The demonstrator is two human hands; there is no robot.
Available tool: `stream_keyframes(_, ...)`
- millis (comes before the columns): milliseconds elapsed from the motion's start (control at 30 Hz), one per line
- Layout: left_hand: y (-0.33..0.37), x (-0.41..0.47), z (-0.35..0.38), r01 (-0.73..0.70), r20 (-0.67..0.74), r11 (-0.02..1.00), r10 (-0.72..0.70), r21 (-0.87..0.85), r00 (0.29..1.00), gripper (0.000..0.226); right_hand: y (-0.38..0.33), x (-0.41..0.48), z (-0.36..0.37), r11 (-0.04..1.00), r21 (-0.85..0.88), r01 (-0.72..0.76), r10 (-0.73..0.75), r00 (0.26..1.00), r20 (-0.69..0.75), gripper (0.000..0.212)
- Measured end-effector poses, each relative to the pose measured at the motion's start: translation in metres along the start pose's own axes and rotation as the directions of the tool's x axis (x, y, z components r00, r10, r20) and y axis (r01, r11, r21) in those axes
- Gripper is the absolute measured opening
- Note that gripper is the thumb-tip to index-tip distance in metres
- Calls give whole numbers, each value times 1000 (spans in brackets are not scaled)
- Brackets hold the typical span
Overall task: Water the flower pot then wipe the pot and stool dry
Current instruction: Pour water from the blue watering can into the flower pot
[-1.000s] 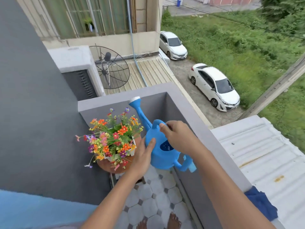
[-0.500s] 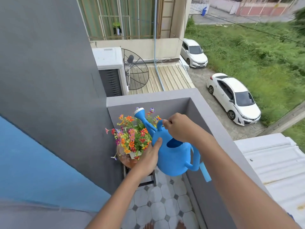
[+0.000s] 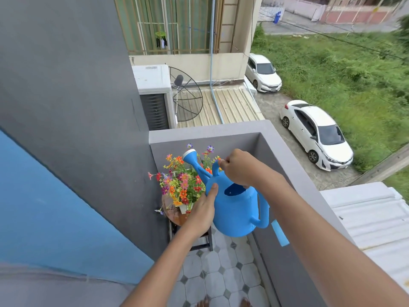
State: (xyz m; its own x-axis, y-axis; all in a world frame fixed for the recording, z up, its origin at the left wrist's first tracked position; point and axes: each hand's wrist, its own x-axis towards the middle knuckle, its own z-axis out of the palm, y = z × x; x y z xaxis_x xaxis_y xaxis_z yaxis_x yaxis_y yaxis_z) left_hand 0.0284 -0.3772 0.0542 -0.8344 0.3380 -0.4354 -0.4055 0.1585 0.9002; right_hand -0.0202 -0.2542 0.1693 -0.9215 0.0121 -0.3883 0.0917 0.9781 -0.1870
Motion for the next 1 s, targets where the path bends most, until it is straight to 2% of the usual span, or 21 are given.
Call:
stream_keyframes(100, -1, 0, -1, -9, -41, 1000, 8, -2, 999, 81, -5, -2, -2, 1000, -28, -2, 2, 1000, -2, 47)
stream_keyframes(267, 3, -4, -3, -5, -42, 999, 3, -34, 999, 58, -14, -6, -5, 999, 52, -3, 3, 1000, -4, 46)
stream_keyframes(400, 1, -4, -5, 0, -34, 1000, -1, -14, 999, 79, -13, -10, -5, 990, 138, -33, 33, 999, 5, 41)
stream_keyframes(500, 1, -5, 0, 9, -43, 1000, -9, 2, 999, 83, -6, -14, -7, 983, 176, -52, 51, 999, 11, 36)
stream_keyframes(600, 5, -4, 5, 6, 1, 1000, -6, 0, 1000, 75, 2, -18, -9, 971, 214, -108, 108, 994, 11, 39)
stream_keyframes(733, 10, 2, 18, 26, 59, 999, -28, 33, 998, 71, 21, -21, -12, 971, 172, -167, 170, 985, -1, 37)
stream_keyframes(800, 12, 2, 25, 18, 92, 999, -21, 36, 996, 61, 28, -25, -14, 948, 247, -199, 207, 978, -3, 41)
stream_keyframes(933, 10, 6, 38, 8, 140, 998, -16, 57, 990, 70, 40, -33, -12, 935, 299, -190, 203, 979, -13, 37)
stream_keyframes(1000, 7, 5, 43, -11, 168, 998, 0, 64, 986, 65, 46, -33, -7, 933, 309, -185, 204, 978, -31, 40)
